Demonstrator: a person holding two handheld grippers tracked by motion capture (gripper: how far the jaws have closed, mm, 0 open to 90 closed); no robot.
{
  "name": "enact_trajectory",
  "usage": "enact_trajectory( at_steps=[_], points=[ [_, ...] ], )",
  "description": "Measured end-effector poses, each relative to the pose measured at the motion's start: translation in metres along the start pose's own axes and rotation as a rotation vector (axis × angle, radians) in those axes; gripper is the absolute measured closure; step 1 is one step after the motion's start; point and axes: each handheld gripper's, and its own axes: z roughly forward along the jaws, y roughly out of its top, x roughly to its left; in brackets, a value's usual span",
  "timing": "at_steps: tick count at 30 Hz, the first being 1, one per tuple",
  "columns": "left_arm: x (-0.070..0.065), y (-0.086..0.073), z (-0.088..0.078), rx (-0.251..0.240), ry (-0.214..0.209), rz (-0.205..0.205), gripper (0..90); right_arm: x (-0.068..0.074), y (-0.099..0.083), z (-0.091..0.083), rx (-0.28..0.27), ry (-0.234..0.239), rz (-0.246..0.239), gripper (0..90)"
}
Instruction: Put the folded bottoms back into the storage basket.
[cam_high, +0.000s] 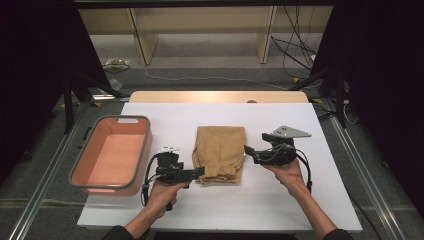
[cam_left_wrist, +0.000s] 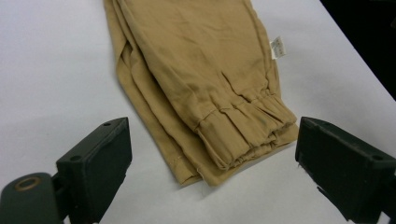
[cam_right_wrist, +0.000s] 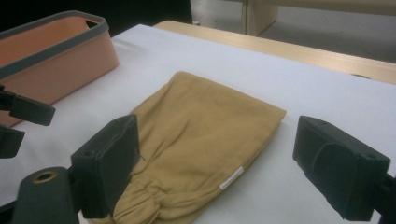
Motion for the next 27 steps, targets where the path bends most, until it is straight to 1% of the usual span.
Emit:
enact_trajectory(
  at_steps=[1, 5, 9, 10, 11, 13, 16, 20, 21, 23, 27],
  points=[
    [0.001, 0.001, 0.003, 0.011, 0.005, -0.011, 10.6, -0.001, 0.001, 0.002, 0.008, -0.003, -0.001, 15.7],
    [0.002, 0.001, 0.006, 0.022, 0.021, -0.016, 10.9, -0.006, 0.003, 0.008, 0.021, -0.008, 0.005, 15.7],
    [0.003, 0.002, 0.012, 0.04, 0.031, -0.044, 11.4, -0.008, 0.009, 0.01, 0.03, -0.009, 0.027, 16.1],
    [0.003, 0.002, 0.012, 0.04, 0.031, -0.044, 11.5, -0.009, 0.011, 0.01, 0.036, -0.01, 0.03, 16.1],
    [0.003, 0.003, 0.014, 0.056, 0.033, -0.045, 11.5, -0.01, 0.013, 0.012, 0.044, -0.013, 0.03, 16.1],
    [0.002, 0.003, 0.017, 0.065, 0.03, -0.039, 11.8, -0.011, 0.015, 0.016, 0.061, -0.018, 0.037, 16.1],
    [0.001, 0.002, 0.02, 0.087, 0.026, -0.037, 12.3, -0.014, 0.016, 0.027, 0.116, -0.021, 0.056, 16.2],
    [0.0, 0.002, 0.022, 0.097, 0.027, -0.027, 12.7, -0.017, 0.016, 0.041, 0.152, -0.022, 0.065, 16.3],
    [-0.001, 0.002, 0.022, 0.106, 0.028, -0.025, 13.0, -0.017, 0.016, 0.044, 0.162, -0.028, 0.058, 16.5],
    [0.0, 0.003, 0.023, 0.108, 0.027, -0.023, 13.2, -0.019, 0.017, 0.049, 0.179, -0.041, 0.047, 16.6],
    [0.001, 0.003, 0.024, 0.112, 0.035, -0.026, 13.6, -0.023, 0.021, 0.056, 0.189, -0.047, 0.06, 17.1]
  ],
)
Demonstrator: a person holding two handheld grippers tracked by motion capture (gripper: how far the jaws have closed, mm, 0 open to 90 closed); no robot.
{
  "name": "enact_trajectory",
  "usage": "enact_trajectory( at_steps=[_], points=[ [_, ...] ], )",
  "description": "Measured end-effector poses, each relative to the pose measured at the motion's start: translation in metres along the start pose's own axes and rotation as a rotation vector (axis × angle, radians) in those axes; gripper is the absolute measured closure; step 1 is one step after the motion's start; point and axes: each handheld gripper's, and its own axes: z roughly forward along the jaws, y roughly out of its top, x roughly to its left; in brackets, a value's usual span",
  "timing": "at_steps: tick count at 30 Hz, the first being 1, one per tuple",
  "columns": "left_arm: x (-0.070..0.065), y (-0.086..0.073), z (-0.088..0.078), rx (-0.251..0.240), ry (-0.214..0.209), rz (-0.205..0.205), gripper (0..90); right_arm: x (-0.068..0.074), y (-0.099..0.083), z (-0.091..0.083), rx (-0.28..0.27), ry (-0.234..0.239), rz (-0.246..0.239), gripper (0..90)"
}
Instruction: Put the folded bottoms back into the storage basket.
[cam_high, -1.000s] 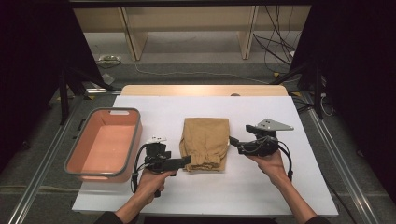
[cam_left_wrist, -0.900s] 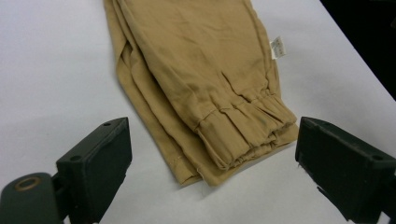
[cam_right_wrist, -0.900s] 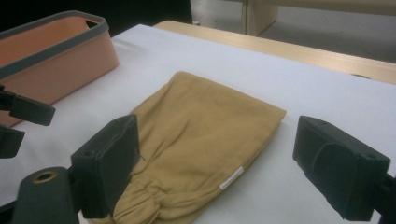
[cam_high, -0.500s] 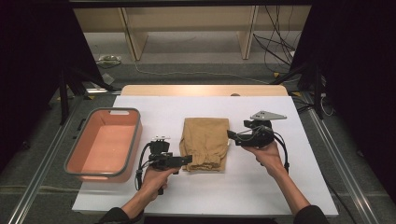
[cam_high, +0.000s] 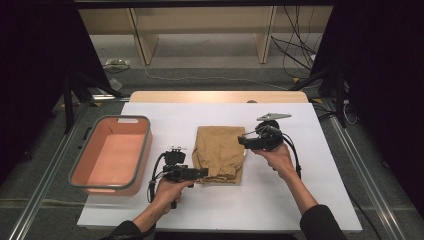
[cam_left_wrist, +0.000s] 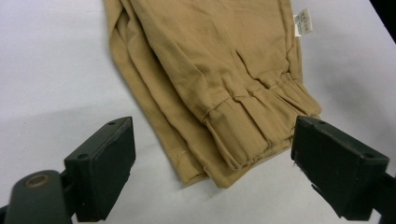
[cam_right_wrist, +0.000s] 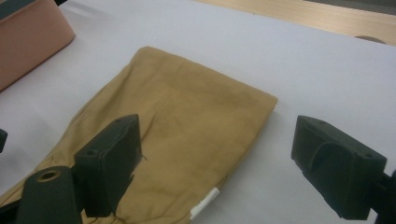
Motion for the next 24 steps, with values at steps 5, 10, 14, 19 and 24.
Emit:
enact_trajectory(
  at_steps=[5, 10, 14, 19, 24],
  points=[
    [0.0, 0.001, 0.003, 0.011, 0.009, -0.004, 13.8, -0.005, 0.003, 0.007, 0.025, -0.002, 0.016, 17.1],
    [0.001, 0.002, 0.007, 0.024, 0.017, 0.0, 13.8, -0.01, 0.006, 0.014, 0.043, -0.007, 0.024, 17.1],
    [0.002, 0.003, 0.01, 0.026, 0.021, -0.012, 13.8, -0.011, 0.009, 0.018, 0.048, -0.01, 0.03, 17.1],
    [0.003, 0.004, 0.013, 0.036, 0.025, -0.015, 13.8, -0.013, 0.011, 0.024, 0.072, -0.026, 0.025, 17.2],
    [0.005, 0.006, 0.017, 0.046, 0.033, -0.021, 13.9, -0.016, 0.013, 0.031, 0.086, -0.031, 0.035, 17.4]
  ],
)
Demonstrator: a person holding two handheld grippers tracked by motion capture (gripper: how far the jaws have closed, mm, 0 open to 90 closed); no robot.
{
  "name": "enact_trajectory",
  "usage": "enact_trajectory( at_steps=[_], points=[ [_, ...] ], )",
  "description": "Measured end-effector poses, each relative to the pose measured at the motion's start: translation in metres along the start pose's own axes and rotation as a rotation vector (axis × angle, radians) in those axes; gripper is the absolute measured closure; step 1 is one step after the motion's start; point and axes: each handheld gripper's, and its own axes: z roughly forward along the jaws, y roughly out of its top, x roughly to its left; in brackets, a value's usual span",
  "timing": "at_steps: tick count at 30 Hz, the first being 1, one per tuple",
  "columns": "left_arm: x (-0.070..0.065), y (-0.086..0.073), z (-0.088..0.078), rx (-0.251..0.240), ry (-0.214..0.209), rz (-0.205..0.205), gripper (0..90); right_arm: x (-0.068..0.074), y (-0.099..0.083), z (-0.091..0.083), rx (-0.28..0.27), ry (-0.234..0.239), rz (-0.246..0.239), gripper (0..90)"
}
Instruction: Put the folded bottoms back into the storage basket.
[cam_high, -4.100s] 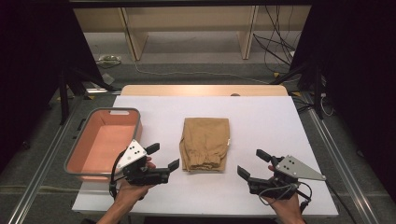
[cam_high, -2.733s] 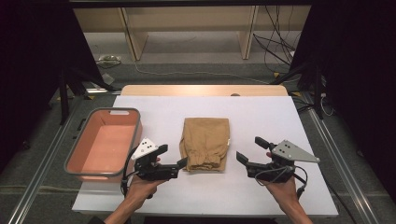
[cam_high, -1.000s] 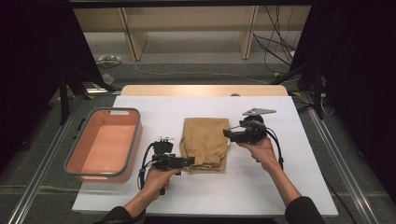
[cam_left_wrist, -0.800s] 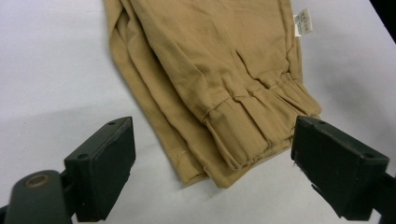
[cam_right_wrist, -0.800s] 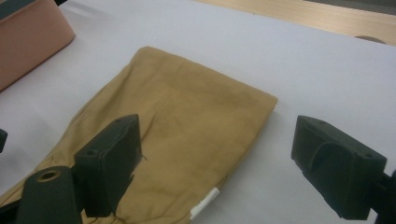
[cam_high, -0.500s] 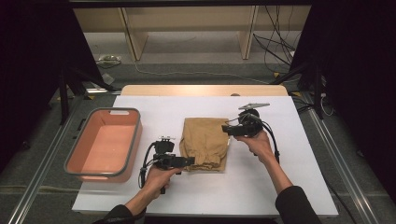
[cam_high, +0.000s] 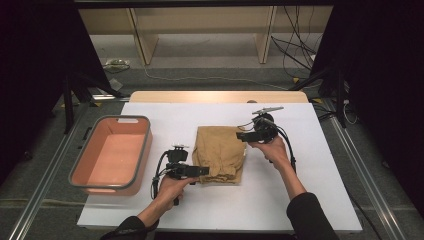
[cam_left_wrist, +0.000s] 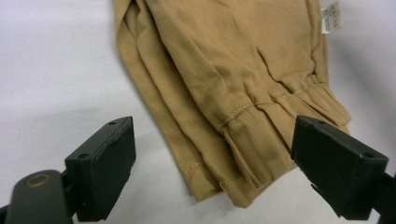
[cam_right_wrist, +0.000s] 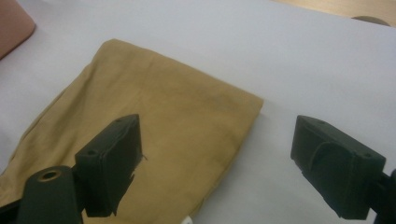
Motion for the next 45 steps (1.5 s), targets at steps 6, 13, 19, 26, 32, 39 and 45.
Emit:
enact_trajectory(
  at_steps=[6, 13, 19, 26, 32, 39, 45],
  points=[
    [0.001, 0.001, 0.005, 0.018, 0.007, -0.002, 14.5, 0.0, 0.0, 0.009, 0.019, -0.004, 0.001, 17.4],
    [0.002, 0.001, 0.01, 0.04, 0.002, -0.011, 15.2, -0.001, 0.003, 0.014, 0.019, -0.013, 0.012, 17.4],
    [0.001, 0.001, 0.013, 0.052, -0.003, -0.014, 16.3, -0.001, 0.005, 0.016, 0.031, -0.022, 0.013, 17.4],
    [-0.002, 0.0, 0.015, 0.039, 0.006, -0.008, 20.0, -0.001, 0.007, 0.017, 0.029, -0.024, 0.016, 17.4],
    [-0.004, 0.001, 0.017, 0.023, -0.002, -0.017, 30.9, -0.002, 0.008, 0.018, 0.024, -0.023, 0.025, 17.4],
    [-0.004, 0.0, 0.019, 0.016, -0.052, -0.035, 50.7, -0.002, 0.007, 0.021, 0.036, -0.022, 0.027, 17.4],
    [-0.005, -0.001, 0.02, 0.018, -0.097, -0.052, 67.0, 0.0, 0.007, 0.022, 0.038, -0.022, 0.025, 17.5]
  ],
)
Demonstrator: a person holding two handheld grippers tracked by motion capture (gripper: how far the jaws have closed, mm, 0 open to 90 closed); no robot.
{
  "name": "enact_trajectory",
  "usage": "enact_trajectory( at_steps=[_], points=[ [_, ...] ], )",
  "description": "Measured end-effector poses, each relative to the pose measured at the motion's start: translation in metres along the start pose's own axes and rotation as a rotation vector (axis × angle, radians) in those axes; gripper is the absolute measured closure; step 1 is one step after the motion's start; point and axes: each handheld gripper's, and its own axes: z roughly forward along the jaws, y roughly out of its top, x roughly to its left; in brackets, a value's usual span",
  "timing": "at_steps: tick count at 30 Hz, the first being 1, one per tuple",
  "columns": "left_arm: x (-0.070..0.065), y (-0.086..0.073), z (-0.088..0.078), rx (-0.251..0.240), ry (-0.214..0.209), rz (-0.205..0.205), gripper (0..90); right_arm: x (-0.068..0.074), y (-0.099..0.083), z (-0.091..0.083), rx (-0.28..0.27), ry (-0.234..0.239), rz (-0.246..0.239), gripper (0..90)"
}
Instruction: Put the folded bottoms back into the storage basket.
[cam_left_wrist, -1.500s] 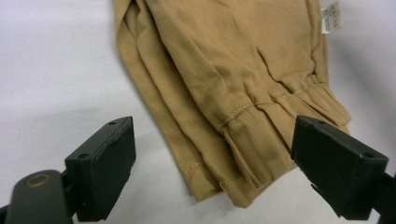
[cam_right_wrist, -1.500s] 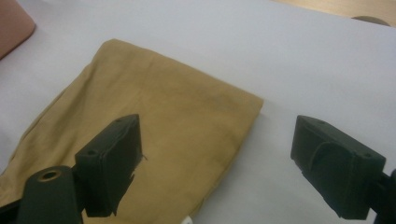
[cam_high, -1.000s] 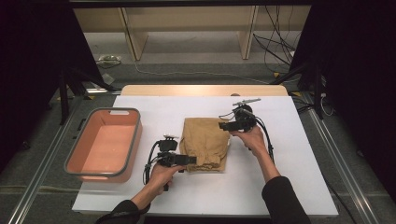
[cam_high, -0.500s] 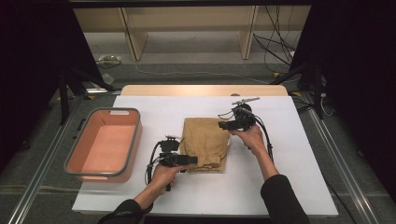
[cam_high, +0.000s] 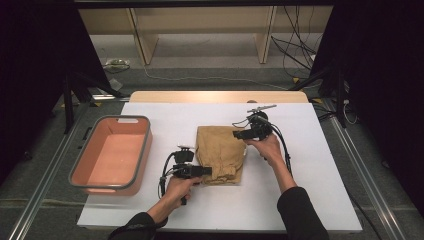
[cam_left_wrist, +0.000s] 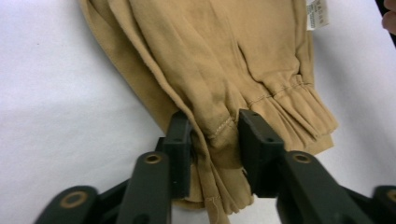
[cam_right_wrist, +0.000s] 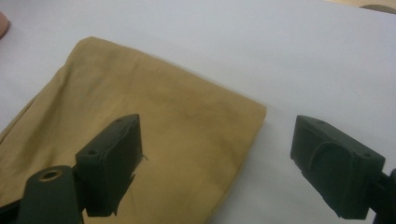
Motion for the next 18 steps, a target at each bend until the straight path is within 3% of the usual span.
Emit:
enact_trajectory(
  at_steps=[3, 9, 18],
  points=[
    [0.0, 0.001, -0.001, 0.002, -0.009, 0.002, 70.5, 0.001, 0.0, 0.0, 0.004, -0.001, -0.004, 17.7],
    [0.003, -0.002, -0.007, 0.02, -0.076, -0.011, 73.7, 0.001, 0.0, -0.001, -0.002, 0.008, -0.002, 19.3],
    [0.005, -0.007, -0.021, 0.061, -0.098, 0.021, 73.9, 0.001, 0.0, 0.002, 0.005, 0.017, 0.005, 22.2]
  ],
)
